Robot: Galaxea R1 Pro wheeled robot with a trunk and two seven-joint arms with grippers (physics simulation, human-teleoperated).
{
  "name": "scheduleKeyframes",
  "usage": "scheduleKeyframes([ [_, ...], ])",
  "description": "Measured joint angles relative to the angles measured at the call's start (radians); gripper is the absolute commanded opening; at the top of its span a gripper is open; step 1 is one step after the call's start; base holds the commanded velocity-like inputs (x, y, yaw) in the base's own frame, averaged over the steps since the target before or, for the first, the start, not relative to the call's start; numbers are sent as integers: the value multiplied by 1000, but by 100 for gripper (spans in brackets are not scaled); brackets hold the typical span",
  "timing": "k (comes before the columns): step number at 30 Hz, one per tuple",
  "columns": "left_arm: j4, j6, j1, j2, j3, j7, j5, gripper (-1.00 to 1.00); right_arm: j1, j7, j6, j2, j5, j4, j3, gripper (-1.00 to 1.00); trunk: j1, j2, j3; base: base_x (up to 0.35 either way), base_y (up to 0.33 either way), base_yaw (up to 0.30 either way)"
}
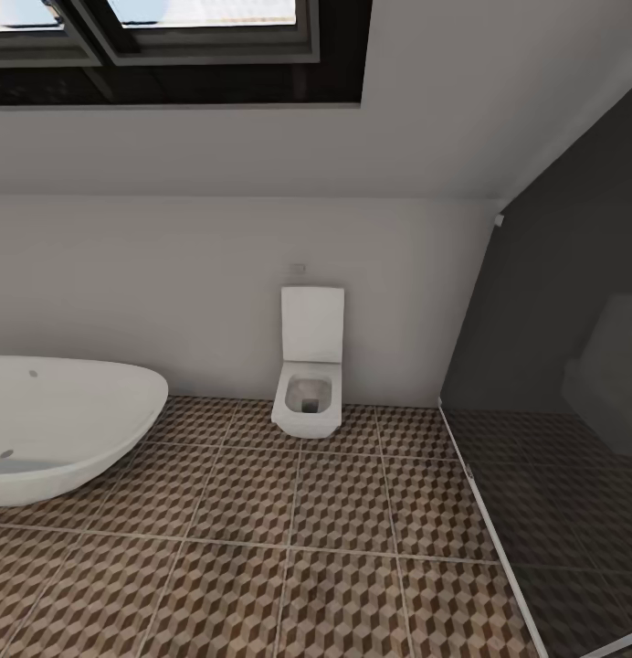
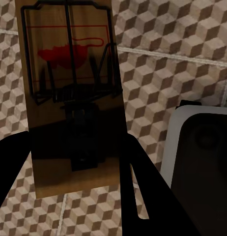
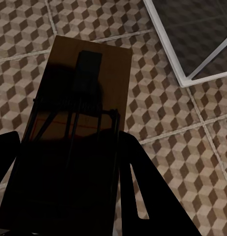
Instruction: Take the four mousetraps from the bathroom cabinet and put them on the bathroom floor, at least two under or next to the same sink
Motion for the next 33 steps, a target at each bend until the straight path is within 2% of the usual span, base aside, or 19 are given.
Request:
scheduleKeyframes([
  [33,0,0,0,0,0,0,0,-100,0,0,0,0,0,0,0,-100,0,0,0,0,0,0],
])
